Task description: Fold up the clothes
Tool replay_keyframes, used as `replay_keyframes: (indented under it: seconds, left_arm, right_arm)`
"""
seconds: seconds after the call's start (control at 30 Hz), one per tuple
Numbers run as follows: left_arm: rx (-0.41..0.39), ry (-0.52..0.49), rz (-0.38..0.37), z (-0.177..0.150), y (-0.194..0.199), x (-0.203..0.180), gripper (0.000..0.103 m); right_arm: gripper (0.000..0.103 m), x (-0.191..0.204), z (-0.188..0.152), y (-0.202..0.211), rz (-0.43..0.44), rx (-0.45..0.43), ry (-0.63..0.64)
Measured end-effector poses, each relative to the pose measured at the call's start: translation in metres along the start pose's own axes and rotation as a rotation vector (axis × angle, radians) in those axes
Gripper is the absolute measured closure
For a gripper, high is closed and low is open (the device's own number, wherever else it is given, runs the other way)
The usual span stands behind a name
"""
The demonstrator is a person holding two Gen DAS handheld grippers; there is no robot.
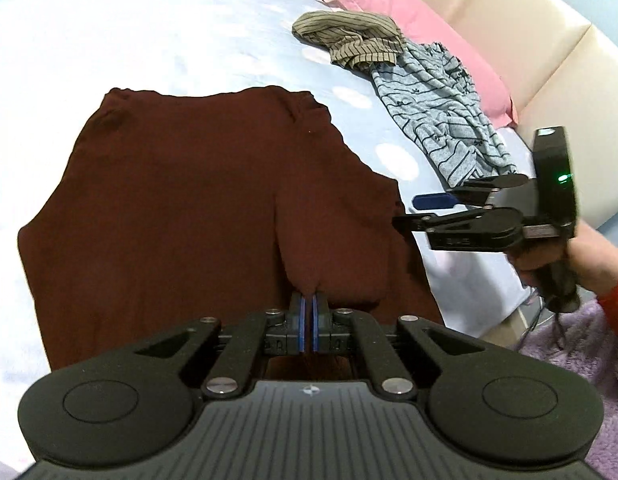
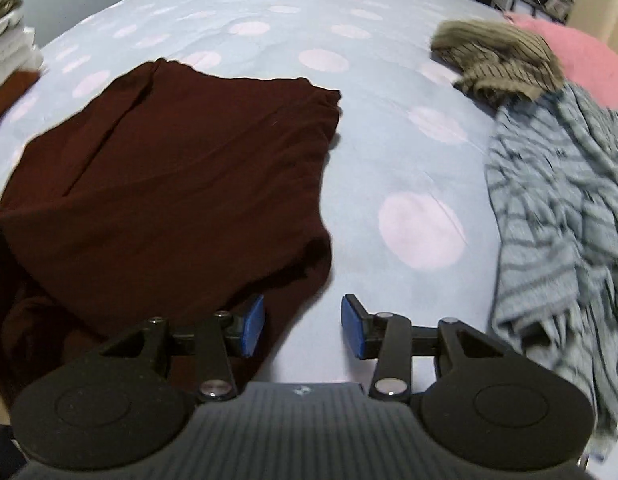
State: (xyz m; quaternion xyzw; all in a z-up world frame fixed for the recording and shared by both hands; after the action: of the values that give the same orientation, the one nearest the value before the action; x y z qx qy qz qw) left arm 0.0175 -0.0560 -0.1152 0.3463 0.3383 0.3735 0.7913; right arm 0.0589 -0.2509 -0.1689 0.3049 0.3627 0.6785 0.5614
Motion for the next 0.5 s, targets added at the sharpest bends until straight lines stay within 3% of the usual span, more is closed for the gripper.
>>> replay_keyframes:
  seconds: [0.1, 0.27, 0.37, 0.4, 0.5]
  left_arm:
    - [-0.008, 0.016, -0.009, -0.002, 0.004, 0.004, 0.101]
    - [0.004, 0.018, -0.032, -0.007, 0.004, 0.001, 0.101]
    - [0.026, 0.007, -0.057, -0.012, 0.005, -0.004, 0.101]
    - [0.04, 0.006, -0.069, -0.014, 0.005, -0.006, 0.101]
    - [0.124, 0.014, -0.207, -0.032, -0.001, -0.024, 0.102]
  right_arm:
    - [0.057, -0.002, 0.004, -0.01, -0.039, -0.017, 0.047]
    - [0.06, -0.011, 0.013, -0.013, -0.025, -0.055, -0.01]
    - [0.07, -0.013, 0.018, -0.017, -0.01, -0.06, -0.02]
    - [0.081, -0.014, 0.019, -0.018, -0.008, -0.058, -0.026]
    - [0.09, -0.023, 0.021, -0.017, 0.002, -0.049, -0.089]
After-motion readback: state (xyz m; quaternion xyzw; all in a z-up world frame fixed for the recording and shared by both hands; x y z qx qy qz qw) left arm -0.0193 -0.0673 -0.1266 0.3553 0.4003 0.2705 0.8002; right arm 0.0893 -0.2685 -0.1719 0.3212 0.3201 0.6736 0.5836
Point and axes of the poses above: each gripper's, at about its wrist camera, not at the fingertips, and y roughly against the way its jaws point, x to its left, z to its top, the point moved 8 cm from there along -y, roughly the way its jaws point, and after that the axes turned 6 degrees about -y, right-handed, at the moved point
